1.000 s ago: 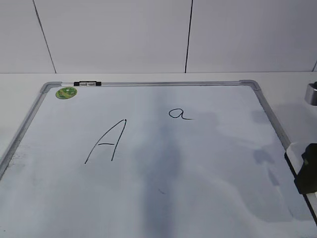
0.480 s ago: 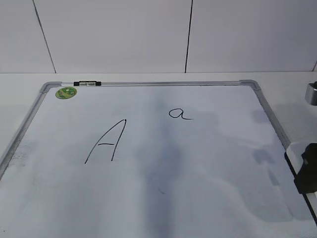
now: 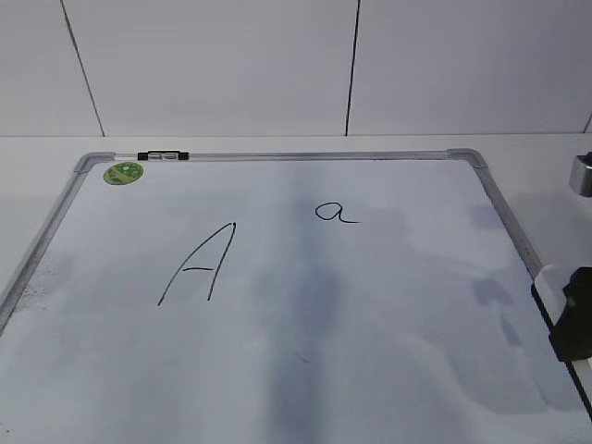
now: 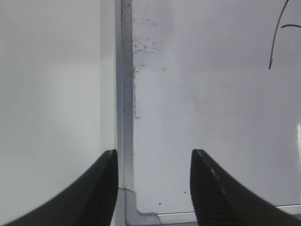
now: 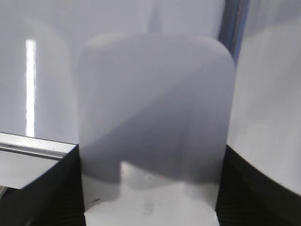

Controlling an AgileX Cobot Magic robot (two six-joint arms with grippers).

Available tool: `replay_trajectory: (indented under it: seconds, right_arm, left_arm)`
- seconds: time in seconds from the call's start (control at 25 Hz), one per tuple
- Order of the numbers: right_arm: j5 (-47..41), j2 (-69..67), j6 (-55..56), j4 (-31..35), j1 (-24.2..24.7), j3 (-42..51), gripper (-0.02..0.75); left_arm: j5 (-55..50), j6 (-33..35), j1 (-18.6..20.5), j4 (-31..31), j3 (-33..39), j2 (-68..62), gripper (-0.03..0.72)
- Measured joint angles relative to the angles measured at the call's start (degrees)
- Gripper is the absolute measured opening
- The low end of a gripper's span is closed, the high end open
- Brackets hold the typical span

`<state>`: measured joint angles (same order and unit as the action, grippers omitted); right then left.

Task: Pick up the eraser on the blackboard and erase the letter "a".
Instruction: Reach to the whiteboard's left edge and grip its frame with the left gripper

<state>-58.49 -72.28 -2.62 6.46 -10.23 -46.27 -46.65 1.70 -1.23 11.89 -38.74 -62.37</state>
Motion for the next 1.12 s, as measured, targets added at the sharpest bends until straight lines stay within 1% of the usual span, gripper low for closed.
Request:
replay_trajectory:
  seconds: [0.2, 0.32, 0.72, 0.84, 1.0, 1.12]
  right_arm:
    - [0.00, 0.00, 0.00, -0.10, 0.00, 0.00, 0.525]
    - [0.00, 0.00, 0.00, -0.10, 0.00, 0.00, 0.525]
    - [0.00, 0.00, 0.00, 0.10, 0.00, 0.00, 0.525]
    - [0.00, 0.00, 0.00, 0.10, 0.00, 0.00, 0.525]
    - [0.00, 0.00, -0.05, 0.10, 0.00, 0.00, 0.525]
    - [0.00, 0.00, -0.05, 0.10, 0.00, 0.00, 0.525]
  left_arm:
    - [2.16, 0.70, 0.00, 0.03, -0.22, -4.13, 0.415]
    - [0.92, 0.97, 0.00, 0.03, -2.61, -6.81, 0.430]
    - [-9.16, 1.88, 0.00, -0.36, -21.24, -18.29, 0.435]
    - [-11.83, 2.64, 0.00, -0.84, -25.74, -23.15, 0.435]
    - [-14.44, 2.90, 0.00, -2.12, -29.78, -29.02, 0.433]
    - [-15.42, 3.03, 0.00, -2.50, -30.85, -32.77, 0.426]
